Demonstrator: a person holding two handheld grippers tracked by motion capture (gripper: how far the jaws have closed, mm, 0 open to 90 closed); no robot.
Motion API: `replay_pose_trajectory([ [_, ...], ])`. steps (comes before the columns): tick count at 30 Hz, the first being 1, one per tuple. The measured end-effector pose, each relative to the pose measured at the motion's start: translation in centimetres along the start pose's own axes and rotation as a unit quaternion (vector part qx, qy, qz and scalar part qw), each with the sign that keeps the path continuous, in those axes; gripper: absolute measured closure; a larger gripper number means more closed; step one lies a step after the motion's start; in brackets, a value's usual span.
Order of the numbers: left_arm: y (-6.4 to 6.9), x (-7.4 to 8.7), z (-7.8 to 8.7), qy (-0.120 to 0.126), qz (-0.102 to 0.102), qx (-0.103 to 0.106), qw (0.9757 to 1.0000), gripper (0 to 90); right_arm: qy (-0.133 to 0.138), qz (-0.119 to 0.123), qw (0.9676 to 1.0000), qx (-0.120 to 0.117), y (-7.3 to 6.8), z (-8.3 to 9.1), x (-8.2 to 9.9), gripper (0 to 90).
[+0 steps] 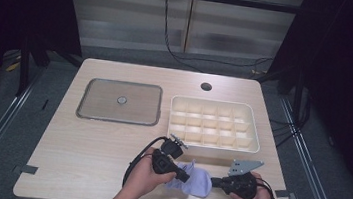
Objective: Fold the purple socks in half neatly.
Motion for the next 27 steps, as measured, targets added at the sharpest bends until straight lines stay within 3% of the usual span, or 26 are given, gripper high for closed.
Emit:
replay_pose_trajectory([
  [17, 0.3, -0.2, -0.5, -0.006, -0.001, 0.001, 1.0, 83.4, 0.0, 0.0, 1.0, -0.004, -0.1, -0.1, 0.0, 89.9],
  [27, -0.3, 0.7, 0.9, -0.005, 0.004, -0.015, 0.9999, 83.3, 0.003, -0.001, 1.0, -0.004, -0.1, -0.1, 0.0, 89.6],
])
Point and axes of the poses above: each handheld gripper's, and its own axes: z roughly backward along the jaws, x roughly out of its underside, y roughly to its right, the point moved 6 cm from there along -z, roughly forward along the jaws, and after that the axes turned 4 degrees about -z, right-handed, at the moved point
